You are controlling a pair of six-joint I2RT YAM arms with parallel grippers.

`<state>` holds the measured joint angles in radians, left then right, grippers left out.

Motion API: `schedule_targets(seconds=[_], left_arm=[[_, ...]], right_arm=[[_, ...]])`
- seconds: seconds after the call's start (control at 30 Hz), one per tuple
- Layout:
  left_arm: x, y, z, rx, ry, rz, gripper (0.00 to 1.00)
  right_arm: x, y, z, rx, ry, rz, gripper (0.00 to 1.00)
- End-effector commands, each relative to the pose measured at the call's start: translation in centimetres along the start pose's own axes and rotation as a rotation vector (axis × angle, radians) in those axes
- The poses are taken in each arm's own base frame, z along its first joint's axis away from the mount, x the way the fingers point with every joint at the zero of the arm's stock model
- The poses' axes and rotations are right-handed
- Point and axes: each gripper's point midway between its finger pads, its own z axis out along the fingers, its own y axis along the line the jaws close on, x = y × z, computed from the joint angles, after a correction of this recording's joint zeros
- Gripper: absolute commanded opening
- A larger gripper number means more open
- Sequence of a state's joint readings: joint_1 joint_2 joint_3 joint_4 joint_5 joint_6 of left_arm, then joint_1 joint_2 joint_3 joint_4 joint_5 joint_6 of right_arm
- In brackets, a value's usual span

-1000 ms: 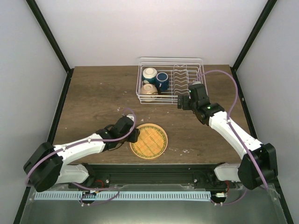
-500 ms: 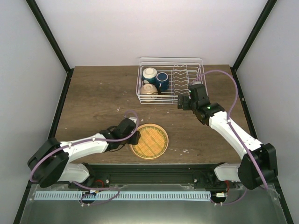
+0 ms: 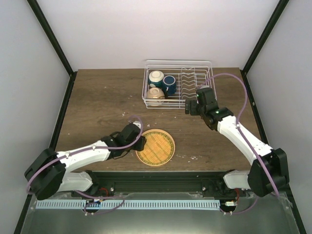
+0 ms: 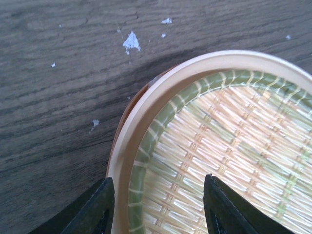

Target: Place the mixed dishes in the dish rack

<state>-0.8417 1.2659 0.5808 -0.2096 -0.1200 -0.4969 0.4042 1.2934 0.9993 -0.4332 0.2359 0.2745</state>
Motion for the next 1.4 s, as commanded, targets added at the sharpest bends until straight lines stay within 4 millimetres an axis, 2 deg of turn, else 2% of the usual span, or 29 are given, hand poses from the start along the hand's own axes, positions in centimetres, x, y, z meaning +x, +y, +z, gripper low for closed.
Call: schedule_targets(seconds=[0.0,0.2,0.57,0.9,1.0,1.2,1.37], left_arm=[[-1.5,-1.1,-1.0,0.032,-0.04,0.013,0.53],[-0.5,-1.1,-0.3,0.047,-0.008,0.016,0.53],[2.2,0.0,2.5,0.005,0.071,0.017,0.53],[3.4,0.5,2.8,-0.003,0.09,0.006,0.52],[3.8,0.1,2.6,0.033,0.094,-0.005,0.45],[4.0,-0.4,2.0,0.076,0.095,-0.013,0.17],[3.7,-0.9,1.2,0.112,0.077,-0.021,0.06]], right_arm=[[0.1,-0.5,0.3,0.02,0.003,-0.004,1.0],[0.2,-0.5,0.4,0.024,0.007,-0.009,1.0],[0.2,-0.5,0.5,0.024,0.011,-0.012,1.0],[0.5,-0.5,0.5,0.025,0.015,-0.015,1.0],[0.6,-0.5,0.6,0.025,0.017,-0.016,1.0],[0.6,-0.5,0.4,0.021,0.014,-0.017,0.99],[0.6,-0.6,0.3,0.02,0.01,-0.016,0.99]])
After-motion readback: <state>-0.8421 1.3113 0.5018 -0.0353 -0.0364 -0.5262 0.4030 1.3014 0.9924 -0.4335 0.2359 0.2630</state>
